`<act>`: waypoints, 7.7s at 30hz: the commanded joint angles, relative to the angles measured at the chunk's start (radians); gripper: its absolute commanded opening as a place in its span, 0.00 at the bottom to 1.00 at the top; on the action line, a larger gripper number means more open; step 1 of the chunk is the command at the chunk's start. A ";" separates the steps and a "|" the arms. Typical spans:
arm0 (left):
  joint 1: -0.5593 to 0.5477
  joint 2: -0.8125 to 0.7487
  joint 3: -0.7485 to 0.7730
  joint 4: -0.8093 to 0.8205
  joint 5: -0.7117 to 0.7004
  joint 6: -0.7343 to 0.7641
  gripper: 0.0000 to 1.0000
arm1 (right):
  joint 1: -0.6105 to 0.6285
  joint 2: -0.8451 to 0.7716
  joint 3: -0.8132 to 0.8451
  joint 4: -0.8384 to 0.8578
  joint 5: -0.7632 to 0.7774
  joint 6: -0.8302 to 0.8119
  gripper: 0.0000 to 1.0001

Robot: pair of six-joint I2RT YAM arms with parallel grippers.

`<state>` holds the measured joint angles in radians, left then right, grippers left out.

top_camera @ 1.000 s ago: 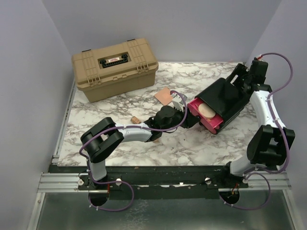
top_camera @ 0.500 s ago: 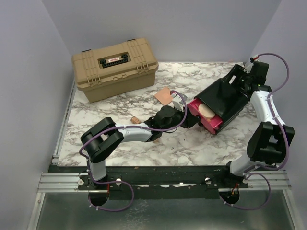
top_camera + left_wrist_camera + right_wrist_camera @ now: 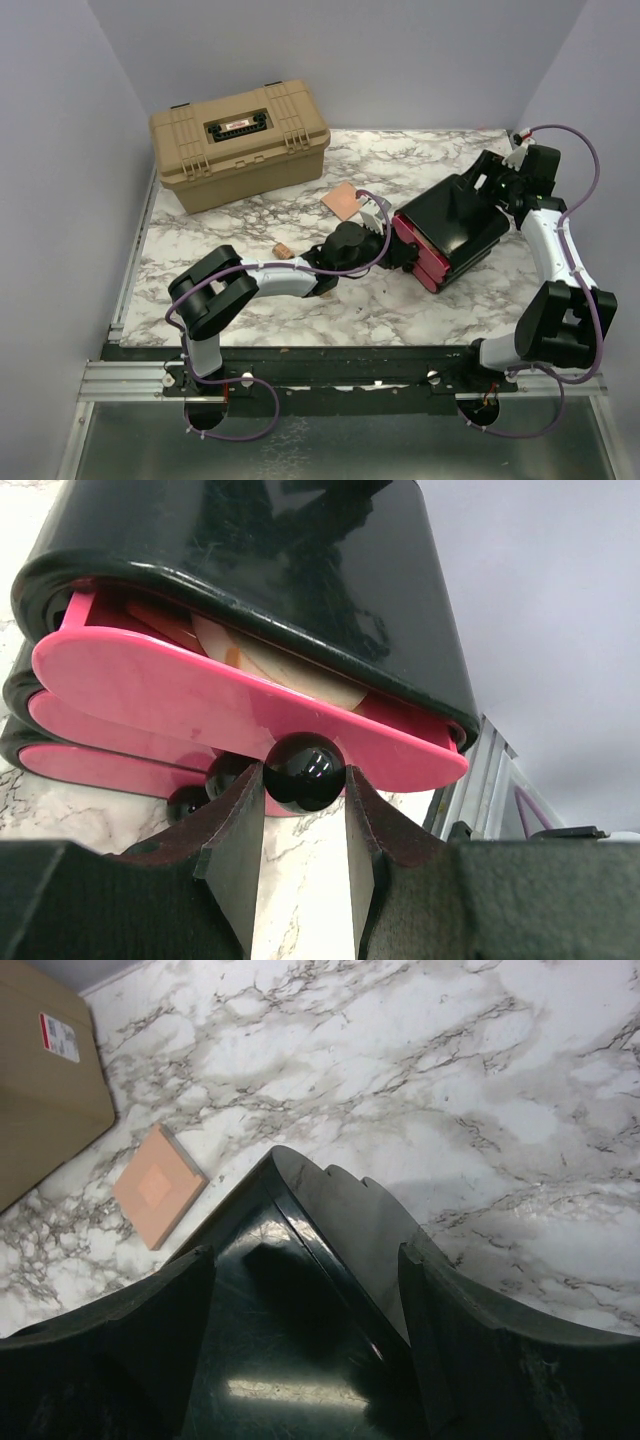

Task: Organize the makeup
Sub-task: Close the drawer in the storage box, then open the drawer in the storage box.

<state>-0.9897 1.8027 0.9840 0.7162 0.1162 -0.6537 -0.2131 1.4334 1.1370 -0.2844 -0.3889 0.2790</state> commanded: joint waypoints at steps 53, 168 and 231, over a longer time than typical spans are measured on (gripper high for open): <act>-0.044 0.076 0.032 0.110 -0.074 -0.016 0.47 | 0.031 -0.244 -0.032 -0.254 -0.418 -0.004 1.00; -0.050 0.230 -0.058 0.355 -0.096 -0.073 0.50 | 0.176 -0.252 -0.138 -0.355 -0.139 -0.099 0.98; 0.054 0.077 -0.190 0.205 0.193 0.135 0.18 | 0.652 -0.326 -0.243 -0.253 0.854 -0.313 1.00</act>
<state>-0.9482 1.9194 0.8188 0.9836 0.2989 -0.5896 0.4446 1.0672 0.9417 -0.5087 0.2882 -0.0277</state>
